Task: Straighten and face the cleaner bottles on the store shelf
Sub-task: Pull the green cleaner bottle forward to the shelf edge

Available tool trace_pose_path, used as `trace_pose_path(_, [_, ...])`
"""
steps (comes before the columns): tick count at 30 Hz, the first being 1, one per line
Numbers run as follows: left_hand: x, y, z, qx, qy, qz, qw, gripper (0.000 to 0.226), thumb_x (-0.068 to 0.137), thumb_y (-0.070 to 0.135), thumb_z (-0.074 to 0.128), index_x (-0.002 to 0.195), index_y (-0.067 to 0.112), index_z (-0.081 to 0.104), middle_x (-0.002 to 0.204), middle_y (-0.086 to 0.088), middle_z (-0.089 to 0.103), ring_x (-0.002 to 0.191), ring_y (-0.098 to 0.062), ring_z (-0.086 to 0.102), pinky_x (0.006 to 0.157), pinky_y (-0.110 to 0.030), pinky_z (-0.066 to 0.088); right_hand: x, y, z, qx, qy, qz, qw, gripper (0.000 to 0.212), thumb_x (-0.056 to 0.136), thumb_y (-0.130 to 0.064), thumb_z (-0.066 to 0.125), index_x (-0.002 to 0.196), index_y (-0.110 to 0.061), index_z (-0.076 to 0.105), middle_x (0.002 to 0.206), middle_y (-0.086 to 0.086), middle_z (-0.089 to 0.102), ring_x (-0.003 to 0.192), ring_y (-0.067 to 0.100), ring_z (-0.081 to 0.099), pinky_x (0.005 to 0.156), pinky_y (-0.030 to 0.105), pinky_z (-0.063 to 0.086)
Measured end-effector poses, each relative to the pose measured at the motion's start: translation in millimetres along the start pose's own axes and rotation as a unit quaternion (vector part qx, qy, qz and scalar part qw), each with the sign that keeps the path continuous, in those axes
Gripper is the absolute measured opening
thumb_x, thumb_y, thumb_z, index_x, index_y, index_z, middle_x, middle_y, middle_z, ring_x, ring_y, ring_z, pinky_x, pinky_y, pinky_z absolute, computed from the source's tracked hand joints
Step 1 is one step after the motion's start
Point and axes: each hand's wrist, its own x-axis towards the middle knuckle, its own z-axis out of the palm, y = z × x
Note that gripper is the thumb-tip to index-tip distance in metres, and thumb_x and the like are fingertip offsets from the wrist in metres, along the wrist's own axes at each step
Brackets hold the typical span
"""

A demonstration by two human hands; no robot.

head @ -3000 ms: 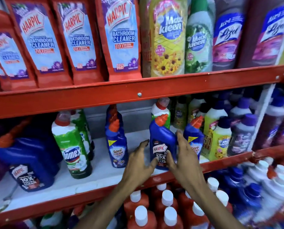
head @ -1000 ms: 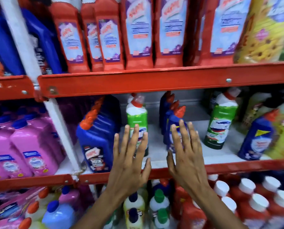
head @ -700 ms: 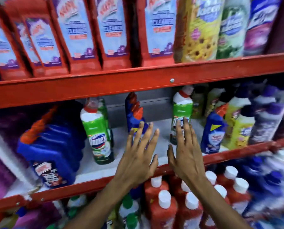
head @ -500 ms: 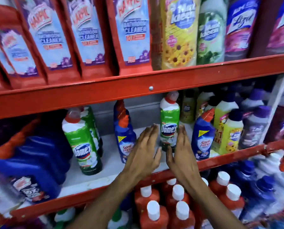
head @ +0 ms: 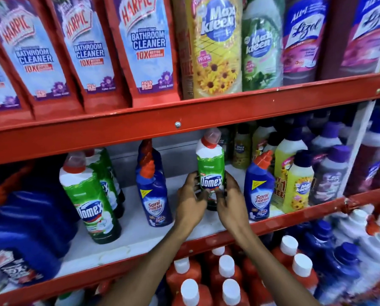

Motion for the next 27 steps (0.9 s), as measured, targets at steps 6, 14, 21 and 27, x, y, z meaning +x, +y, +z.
trace_pose_path(6, [-44, 7, -32, -0.034, 0.045, 0.08, 0.995, 0.053, 0.09, 0.007, 0.072, 0.136, 0.028, 0.055, 0.129, 0.008, 0.072, 0.115, -0.002, 0.069, 0.1, -0.022, 0.057, -45, -21, -3, 0.055, 0.029, -0.065, 0.996, 0.042, 0.103, -0.02, 0.052, 0.142, -0.034, 0.044, 0.129, -0.013, 0.06, 0.117, -0.004, 0.059, 0.091, 0.009, 0.047])
trace_pose_path(14, [-109, 1, -124, 0.01, 0.154, 0.098, 0.983, 0.048, 0.091, 0.032, 0.069, 0.137, 0.028, 0.057, 0.122, 0.004, 0.074, 0.11, -0.006, 0.071, 0.093, -0.024, 0.057, -98, -80, 45, 0.088, -0.023, -0.11, 0.99, 0.042, 0.102, -0.022, 0.054, 0.143, -0.027, 0.045, 0.134, -0.009, 0.06, 0.12, -0.003, 0.058, 0.096, 0.008, 0.045])
trace_pose_path(21, [-139, -30, -193, 0.054, 0.221, 0.05, 0.972, 0.051, 0.091, 0.035, 0.064, 0.14, 0.027, 0.054, 0.117, 0.016, 0.071, 0.102, 0.007, 0.068, 0.085, -0.004, 0.049, -121, -113, 116, 0.107, -0.131, -0.113, 0.979, 0.044, 0.102, -0.02, 0.054, 0.145, -0.018, 0.044, 0.14, -0.002, 0.059, 0.125, 0.011, 0.059, 0.103, 0.034, 0.052])
trace_pose_path(27, [-145, -54, -220, 0.101, 0.214, 0.015, 0.971, 0.045, 0.096, 0.034, 0.064, 0.139, 0.038, 0.051, 0.129, 0.008, 0.07, 0.116, -0.004, 0.066, 0.1, -0.025, 0.054, -121, -117, 152, 0.055, -0.19, -0.114, 0.974, 0.046, 0.101, -0.021, 0.052, 0.146, -0.02, 0.041, 0.14, -0.001, 0.058, 0.126, 0.014, 0.057, 0.105, 0.038, 0.049])
